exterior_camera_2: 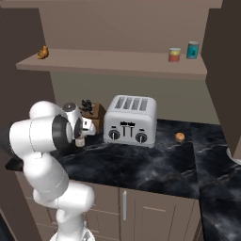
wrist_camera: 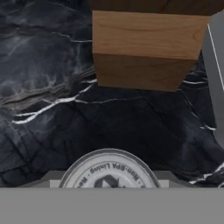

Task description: Pick the cans from the counter and place them in their designated side in the cabinet.

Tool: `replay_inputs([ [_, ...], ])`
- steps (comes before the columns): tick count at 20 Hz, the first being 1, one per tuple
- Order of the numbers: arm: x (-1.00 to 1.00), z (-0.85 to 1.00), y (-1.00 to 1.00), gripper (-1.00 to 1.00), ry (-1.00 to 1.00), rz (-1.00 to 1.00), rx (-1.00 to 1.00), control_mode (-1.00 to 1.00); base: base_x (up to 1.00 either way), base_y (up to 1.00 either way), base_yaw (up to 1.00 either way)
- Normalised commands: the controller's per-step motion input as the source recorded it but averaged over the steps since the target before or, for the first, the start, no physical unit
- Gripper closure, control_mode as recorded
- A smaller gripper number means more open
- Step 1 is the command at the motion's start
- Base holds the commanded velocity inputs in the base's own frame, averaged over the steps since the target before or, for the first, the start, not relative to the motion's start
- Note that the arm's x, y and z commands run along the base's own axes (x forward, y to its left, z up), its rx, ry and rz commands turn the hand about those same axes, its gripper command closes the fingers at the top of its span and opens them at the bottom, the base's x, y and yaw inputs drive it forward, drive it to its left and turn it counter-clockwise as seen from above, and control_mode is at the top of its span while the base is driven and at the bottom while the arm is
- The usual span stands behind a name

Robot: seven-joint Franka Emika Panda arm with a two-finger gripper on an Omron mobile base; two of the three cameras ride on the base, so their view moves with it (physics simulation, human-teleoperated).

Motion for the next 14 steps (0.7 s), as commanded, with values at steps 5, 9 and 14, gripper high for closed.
replay_inputs([
  [5,-0.09,0.46,0.00,1.00,-0.04,0.00,0.02,-1.00,0.00,0.00,0.00],
  [9,-0.20,0.51,-0.06,1.00,-0.04,0.00,0.02,-1.00,0.00,0.00,0.00],
  [14,-0.24,0.57,-0.08,1.00,-0.02,0.00,0.03,-1.00,0.00,0.00,0.00],
])
